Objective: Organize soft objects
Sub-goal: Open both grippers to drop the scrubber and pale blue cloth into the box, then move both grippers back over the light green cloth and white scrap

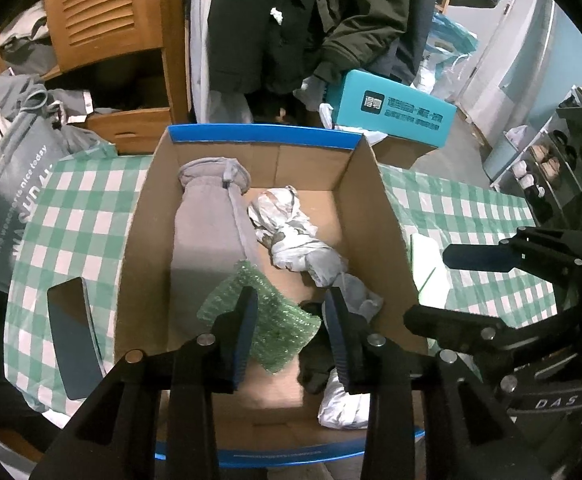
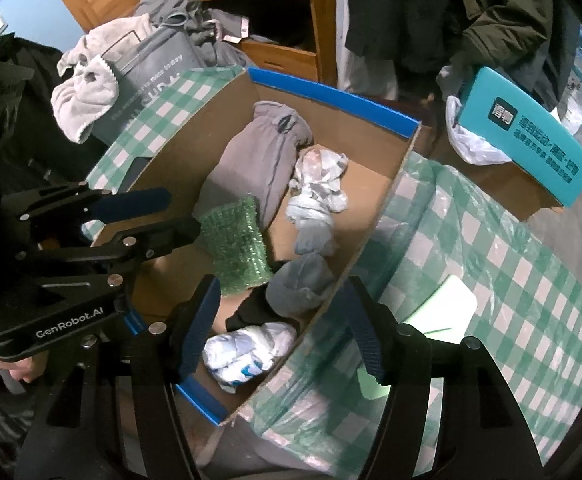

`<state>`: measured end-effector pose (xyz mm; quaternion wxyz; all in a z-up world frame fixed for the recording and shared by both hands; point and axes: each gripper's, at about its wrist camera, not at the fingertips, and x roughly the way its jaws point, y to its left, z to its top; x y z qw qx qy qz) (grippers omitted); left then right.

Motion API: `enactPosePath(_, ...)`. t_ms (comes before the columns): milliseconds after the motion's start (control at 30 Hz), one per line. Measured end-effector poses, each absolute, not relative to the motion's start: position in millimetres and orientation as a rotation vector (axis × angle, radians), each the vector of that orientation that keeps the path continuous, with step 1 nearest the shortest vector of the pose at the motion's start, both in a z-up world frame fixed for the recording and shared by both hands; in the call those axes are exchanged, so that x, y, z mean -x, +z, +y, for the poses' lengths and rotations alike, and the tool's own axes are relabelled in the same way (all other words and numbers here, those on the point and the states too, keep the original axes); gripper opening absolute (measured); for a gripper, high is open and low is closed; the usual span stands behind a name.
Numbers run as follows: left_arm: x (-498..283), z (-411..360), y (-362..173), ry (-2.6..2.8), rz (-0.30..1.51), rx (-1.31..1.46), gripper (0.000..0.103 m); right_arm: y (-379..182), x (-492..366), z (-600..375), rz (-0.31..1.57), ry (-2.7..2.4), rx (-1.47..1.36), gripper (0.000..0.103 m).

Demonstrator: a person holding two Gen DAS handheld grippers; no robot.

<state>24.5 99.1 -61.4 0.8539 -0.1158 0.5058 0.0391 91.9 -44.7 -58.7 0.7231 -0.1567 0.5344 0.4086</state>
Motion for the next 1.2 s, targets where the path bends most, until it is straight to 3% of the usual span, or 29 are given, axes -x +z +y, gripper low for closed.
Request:
enactPosePath(667, -39.4, 46.6, -58.6, -0.002, 1.071, 0.182, 0.064, -63.4, -109.5, -104.6, 1.193, 0.804, 0.273, 0.065)
enactPosePath(1200, -61.2, -27.1, -59.5, -0.123, 1.096, 0.109, 0.074, -77.0, -124.1, -178.9, 1.215, 0.639, 0.235, 0.065)
